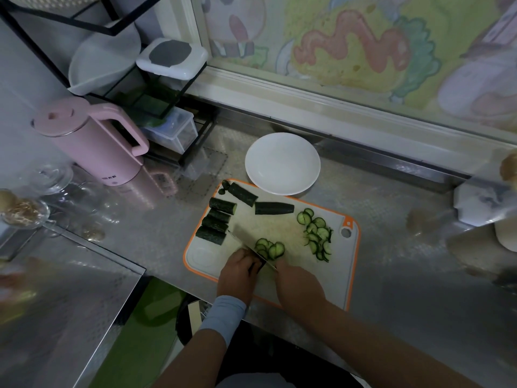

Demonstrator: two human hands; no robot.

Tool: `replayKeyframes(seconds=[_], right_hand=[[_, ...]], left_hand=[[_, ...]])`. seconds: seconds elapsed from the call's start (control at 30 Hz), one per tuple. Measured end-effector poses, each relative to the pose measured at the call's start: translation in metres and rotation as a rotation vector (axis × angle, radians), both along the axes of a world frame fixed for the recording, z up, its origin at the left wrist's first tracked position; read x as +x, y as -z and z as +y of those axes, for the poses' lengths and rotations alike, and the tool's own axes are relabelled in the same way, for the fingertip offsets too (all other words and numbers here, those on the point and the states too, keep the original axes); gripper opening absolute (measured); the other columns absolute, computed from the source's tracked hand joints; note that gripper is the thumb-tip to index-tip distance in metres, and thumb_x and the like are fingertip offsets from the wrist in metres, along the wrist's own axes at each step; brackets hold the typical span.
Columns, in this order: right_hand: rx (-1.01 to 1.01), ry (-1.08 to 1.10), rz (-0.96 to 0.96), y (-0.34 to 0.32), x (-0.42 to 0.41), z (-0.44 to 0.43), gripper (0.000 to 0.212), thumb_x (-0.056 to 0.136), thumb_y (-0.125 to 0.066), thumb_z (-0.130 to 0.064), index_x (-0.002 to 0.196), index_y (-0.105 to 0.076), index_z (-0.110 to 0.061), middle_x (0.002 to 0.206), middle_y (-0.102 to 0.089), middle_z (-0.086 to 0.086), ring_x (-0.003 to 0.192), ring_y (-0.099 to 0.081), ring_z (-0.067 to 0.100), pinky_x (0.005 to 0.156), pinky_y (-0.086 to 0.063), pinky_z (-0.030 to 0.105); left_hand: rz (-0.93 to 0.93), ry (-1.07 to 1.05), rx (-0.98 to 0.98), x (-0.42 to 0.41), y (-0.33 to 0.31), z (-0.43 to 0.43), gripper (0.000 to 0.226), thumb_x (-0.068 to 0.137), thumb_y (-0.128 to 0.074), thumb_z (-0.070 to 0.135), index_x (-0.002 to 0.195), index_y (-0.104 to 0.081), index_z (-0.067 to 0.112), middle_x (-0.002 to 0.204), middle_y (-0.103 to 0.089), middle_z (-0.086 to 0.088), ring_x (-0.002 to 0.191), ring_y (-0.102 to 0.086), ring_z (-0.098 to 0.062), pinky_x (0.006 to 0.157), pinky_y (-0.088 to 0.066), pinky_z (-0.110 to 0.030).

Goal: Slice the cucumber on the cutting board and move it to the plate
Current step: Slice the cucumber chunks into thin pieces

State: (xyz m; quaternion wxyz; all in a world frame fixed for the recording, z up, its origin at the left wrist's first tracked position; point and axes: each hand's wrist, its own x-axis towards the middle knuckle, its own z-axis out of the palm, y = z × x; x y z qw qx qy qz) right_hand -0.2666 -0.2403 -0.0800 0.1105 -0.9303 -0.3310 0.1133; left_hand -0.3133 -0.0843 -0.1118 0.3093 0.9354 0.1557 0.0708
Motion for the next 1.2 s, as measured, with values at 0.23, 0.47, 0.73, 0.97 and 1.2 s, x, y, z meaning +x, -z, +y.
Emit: replayKeyframes(seconds=[0.23,0.47,0.73,0.97,1.2], right_hand=[[0.008,0.03,0.062,-0.011,0.0,0.001,0.029,0.08,-0.062,-0.01,0.108,-0.058,-0.003,0.071,-0.064,0.008,0.057,-0.062,0.024,0.046,-0.034,0.027],[0.017,0.037,0.104,-0.018,-0.012,-0.027,0.029,0.098,-0.038,-0.021,0.125,-0.047,-0.011,0.083,-0.062,0.005,0.07,-0.06,0.024,0.054,-0.033,0.032],[-0.018,-0.016,0.06,-0.009,-0.007,-0.008,0.037,0.053,-0.083,-0.015,0.085,-0.063,-0.012,0.055,-0.057,0.0,0.043,-0.056,0.014,0.035,-0.033,0.024],[-0.059,0.039,0.151,-0.018,0.0,0.015,0.037,0.094,-0.039,-0.012,0.131,-0.041,-0.006,0.106,-0.065,0.011,0.095,-0.063,0.028,0.073,-0.046,0.035],[0.005,0.03,0.132,-0.028,-0.013,-0.014,0.036,0.096,-0.041,-0.02,0.129,-0.042,-0.007,0.1,-0.064,0.01,0.088,-0.062,0.029,0.063,-0.036,0.034]], left_hand=[[0.051,-0.018,-0.013,0.001,0.002,0.002,0.002,0.078,-0.073,0.018,0.077,-0.073,0.016,0.083,-0.064,0.0,0.078,-0.06,-0.018,0.064,-0.046,-0.022],[0.06,-0.019,-0.027,0.001,0.001,0.002,0.006,0.078,-0.073,0.02,0.075,-0.072,0.015,0.081,-0.063,0.0,0.078,-0.059,-0.019,0.066,-0.051,-0.027],[0.062,-0.033,0.003,0.0,-0.004,-0.001,0.005,0.078,-0.073,0.017,0.075,-0.072,0.014,0.081,-0.063,-0.002,0.075,-0.06,-0.02,0.064,-0.046,-0.023],[0.091,-0.036,-0.007,0.0,-0.007,0.0,0.004,0.081,-0.07,0.019,0.077,-0.072,0.017,0.083,-0.064,0.001,0.078,-0.058,-0.017,0.066,-0.043,-0.021],[0.106,-0.027,0.001,0.001,-0.003,0.003,0.007,0.081,-0.071,0.021,0.076,-0.072,0.016,0.084,-0.064,0.0,0.079,-0.058,-0.018,0.069,-0.044,-0.023]])
